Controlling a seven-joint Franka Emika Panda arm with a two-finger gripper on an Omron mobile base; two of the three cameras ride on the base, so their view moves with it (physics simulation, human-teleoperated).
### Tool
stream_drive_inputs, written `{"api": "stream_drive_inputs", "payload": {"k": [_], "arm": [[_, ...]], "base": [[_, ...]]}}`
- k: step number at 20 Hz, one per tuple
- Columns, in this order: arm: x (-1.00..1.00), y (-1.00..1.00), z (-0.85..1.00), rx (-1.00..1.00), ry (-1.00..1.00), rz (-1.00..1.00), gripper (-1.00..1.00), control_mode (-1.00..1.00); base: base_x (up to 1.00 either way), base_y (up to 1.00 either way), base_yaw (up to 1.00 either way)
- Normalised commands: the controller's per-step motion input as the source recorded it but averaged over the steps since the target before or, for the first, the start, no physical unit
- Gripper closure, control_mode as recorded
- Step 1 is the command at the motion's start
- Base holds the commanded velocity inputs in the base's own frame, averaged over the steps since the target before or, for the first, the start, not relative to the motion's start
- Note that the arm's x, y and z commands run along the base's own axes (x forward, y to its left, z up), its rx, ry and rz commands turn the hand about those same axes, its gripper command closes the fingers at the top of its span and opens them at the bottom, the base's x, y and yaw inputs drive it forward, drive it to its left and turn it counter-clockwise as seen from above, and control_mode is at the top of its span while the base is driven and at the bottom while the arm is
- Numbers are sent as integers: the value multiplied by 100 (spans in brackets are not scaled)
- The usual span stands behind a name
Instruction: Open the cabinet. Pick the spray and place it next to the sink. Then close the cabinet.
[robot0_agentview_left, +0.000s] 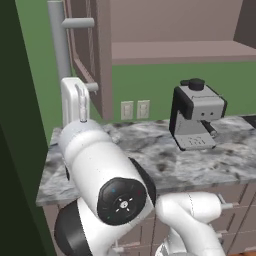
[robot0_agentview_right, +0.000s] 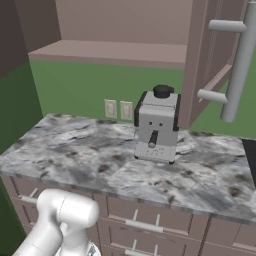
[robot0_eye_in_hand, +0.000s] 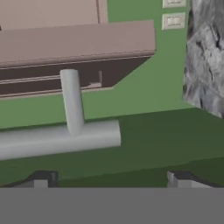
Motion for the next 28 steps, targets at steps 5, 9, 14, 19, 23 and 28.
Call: {"api": "stream_drive_inputs", "payload": {"k": [5,9,14,19,23,28], "arm": [[29,1,6,0,0,-8,-100,-100],[25,5,4,0,0,-5,-100,-100],[4,2,10,0,0,-3,-100,-100],[-2,2,7,0,0,-2,-100,-100],[-10,21,1,0,0,0,-100,-100],[12,32,0,0,0,0,-100,-100]], "base": [[0,0,0],[0,0,0],[0,0,0],[0,0,0],[0,0,0],[0,0,0]]}}
